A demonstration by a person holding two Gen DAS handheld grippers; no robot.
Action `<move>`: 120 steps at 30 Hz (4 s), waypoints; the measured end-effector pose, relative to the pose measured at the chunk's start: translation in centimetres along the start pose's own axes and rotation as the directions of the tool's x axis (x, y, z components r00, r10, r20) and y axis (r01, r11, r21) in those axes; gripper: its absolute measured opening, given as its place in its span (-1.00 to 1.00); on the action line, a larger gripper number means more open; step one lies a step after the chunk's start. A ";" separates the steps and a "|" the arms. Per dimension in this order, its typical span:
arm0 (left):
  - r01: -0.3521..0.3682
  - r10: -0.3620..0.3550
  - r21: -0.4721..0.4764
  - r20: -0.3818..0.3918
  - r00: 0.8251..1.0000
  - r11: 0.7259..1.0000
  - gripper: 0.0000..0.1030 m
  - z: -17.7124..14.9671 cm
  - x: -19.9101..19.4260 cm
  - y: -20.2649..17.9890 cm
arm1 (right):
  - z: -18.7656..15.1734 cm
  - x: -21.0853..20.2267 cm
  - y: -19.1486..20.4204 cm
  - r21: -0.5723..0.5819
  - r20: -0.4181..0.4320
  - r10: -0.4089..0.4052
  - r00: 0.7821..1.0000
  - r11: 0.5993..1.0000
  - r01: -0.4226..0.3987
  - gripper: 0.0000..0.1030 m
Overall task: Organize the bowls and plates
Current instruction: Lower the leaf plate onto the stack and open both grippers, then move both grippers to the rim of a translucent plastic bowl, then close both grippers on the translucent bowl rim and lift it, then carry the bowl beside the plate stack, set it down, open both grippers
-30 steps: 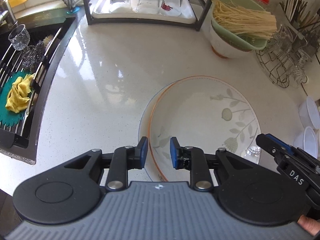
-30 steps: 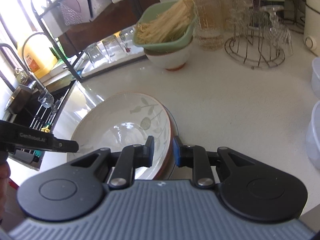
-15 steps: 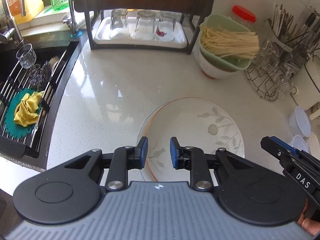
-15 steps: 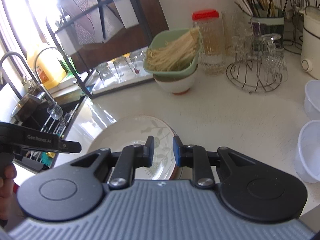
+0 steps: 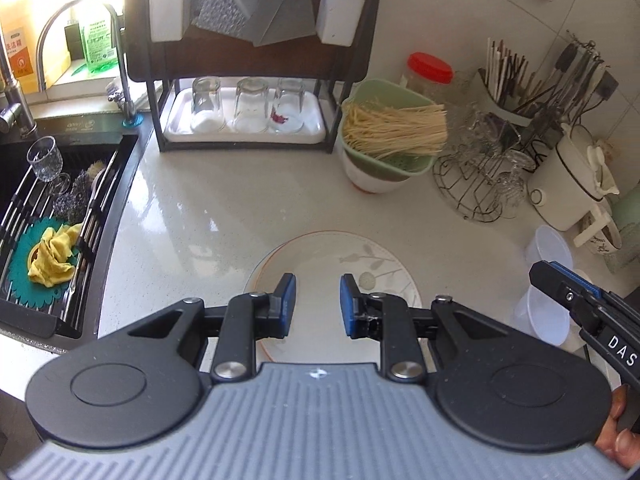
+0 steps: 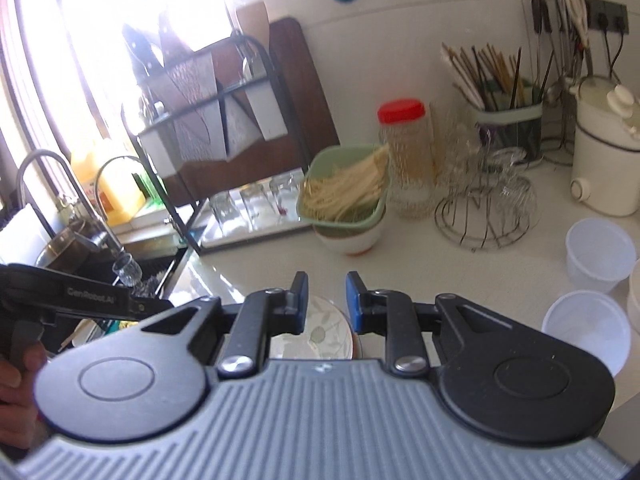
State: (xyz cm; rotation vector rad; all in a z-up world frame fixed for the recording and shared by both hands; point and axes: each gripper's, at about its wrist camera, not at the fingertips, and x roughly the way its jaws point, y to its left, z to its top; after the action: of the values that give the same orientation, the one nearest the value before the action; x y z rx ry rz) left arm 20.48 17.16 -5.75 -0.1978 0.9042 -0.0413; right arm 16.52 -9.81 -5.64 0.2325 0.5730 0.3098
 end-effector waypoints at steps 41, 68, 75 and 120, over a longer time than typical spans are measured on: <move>0.186 -0.178 0.180 -0.059 0.982 0.966 -0.42 0.3 7.5 -12.7 | -0.6 -3.5 -8.8 0.094 -0.004 -0.272 0.962 0.958 0.271 -0.52; 0.397 -0.328 0.253 -0.275 0.904 0.882 0.20 -1.4 19.5 -25.0 | -5.5 -1.0 -22.7 0.292 -0.174 -0.377 0.910 0.863 0.413 0.11; 0.424 -0.337 0.288 -0.306 0.890 0.859 -0.01 -1.5 21.7 -27.3 | -5.8 0.2 -24.2 0.308 -0.190 -0.375 0.907 0.855 0.418 -0.06; 0.206 -0.165 0.144 -0.256 0.952 0.968 -0.04 1.1 21.4 -16.6 | -2.3 11.0 -17.2 0.172 -0.327 -0.042 0.944 0.980 0.103 -0.37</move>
State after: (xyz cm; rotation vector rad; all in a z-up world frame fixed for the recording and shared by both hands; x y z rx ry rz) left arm 35.34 -1.46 -18.60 -0.1198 1.1185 -0.3232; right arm 27.77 -21.65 -18.08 0.3448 0.9350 0.2224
